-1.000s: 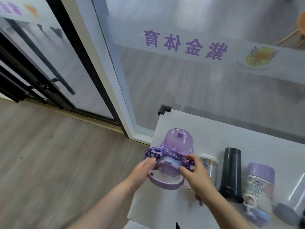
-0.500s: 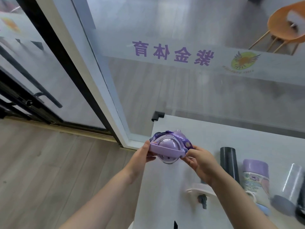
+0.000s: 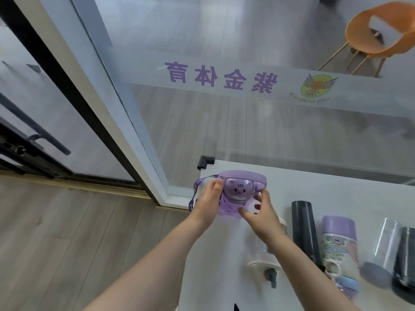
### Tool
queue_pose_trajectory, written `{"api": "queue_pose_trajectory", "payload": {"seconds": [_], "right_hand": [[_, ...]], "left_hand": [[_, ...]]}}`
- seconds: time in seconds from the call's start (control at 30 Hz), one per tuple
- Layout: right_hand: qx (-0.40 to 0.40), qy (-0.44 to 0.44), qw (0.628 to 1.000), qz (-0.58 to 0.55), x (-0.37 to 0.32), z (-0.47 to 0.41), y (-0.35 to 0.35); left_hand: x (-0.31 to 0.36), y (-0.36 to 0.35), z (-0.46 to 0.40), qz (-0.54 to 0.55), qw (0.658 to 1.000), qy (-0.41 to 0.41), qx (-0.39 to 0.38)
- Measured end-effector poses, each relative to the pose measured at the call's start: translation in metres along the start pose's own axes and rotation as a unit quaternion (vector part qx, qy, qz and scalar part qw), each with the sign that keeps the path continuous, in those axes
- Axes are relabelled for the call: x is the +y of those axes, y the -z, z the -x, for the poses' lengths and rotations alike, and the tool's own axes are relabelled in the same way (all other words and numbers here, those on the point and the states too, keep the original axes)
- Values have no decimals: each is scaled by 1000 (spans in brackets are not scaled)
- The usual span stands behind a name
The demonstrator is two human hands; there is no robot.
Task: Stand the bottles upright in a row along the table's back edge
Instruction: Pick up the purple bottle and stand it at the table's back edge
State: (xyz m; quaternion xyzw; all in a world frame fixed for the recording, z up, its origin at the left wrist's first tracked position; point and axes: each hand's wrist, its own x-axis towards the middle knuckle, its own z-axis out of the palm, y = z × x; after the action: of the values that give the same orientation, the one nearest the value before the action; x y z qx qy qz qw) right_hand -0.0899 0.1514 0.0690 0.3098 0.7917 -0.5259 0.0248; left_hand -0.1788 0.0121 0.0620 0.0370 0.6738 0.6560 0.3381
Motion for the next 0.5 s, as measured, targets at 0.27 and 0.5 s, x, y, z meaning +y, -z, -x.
{"api": "queue_pose_trajectory", "payload": {"seconds": [0.27, 0.5], "right_hand": [[108, 44, 992, -43, 6, -24, -31], [131, 50, 989, -46, -5, -71, -39]], "left_hand": [[-11, 9, -13, -25, 998, -31, -39], [-51, 40, -10, -263, 963, 22, 54]]}}
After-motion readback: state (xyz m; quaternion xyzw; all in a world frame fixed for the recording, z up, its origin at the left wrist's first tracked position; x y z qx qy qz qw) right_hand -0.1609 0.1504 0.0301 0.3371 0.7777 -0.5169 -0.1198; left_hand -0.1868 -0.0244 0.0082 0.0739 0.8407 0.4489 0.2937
